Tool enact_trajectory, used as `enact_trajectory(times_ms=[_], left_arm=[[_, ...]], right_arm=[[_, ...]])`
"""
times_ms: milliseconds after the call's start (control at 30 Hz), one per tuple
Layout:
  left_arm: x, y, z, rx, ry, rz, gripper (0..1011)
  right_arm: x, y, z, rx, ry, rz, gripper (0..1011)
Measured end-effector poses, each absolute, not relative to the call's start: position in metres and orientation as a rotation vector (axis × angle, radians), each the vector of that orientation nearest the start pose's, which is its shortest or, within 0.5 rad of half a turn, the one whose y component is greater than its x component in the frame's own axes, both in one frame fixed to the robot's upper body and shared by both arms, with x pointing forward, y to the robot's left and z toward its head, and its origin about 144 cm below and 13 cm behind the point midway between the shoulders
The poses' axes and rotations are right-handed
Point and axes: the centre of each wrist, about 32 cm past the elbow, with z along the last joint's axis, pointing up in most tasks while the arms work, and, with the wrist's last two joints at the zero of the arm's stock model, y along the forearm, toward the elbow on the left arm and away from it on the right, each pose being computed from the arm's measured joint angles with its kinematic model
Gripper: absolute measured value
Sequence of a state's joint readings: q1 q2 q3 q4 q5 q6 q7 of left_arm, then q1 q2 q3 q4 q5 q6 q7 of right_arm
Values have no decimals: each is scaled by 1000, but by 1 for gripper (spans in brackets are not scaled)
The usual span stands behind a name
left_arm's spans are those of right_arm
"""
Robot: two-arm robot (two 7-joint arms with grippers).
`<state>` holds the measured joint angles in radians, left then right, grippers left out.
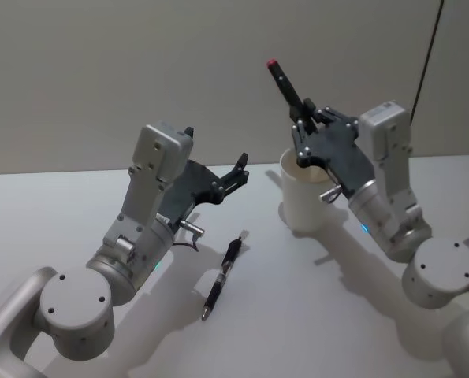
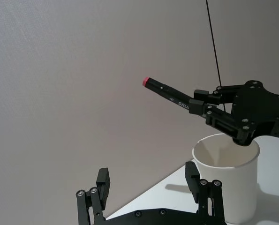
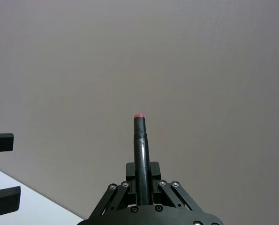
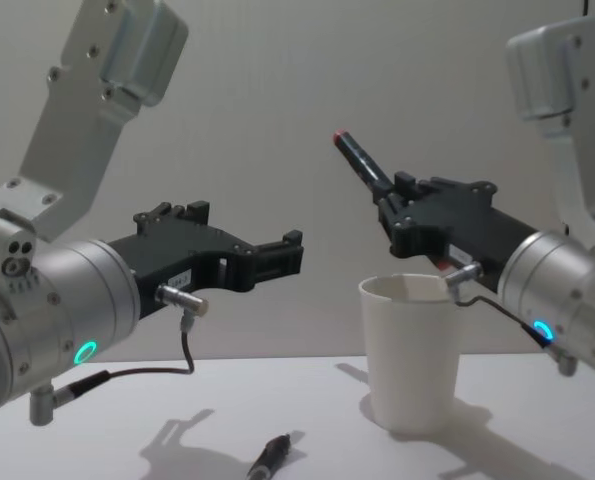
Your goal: Place the pen into the pen holder.
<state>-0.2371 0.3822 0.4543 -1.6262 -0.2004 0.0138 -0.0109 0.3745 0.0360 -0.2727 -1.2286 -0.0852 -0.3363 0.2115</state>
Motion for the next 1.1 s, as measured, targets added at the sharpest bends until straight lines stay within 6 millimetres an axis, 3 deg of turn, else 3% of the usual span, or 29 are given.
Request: enact_trajectory(times_ms=[467,1100], left_arm=[[492,198,1204,61,-268,1124,1001],[492,198,1204,61,-268,1124,1001]], right_arm=[[565,-148,1161,98,-441,-1037,170],[569,-149,1150,92,-456,-1036,206]])
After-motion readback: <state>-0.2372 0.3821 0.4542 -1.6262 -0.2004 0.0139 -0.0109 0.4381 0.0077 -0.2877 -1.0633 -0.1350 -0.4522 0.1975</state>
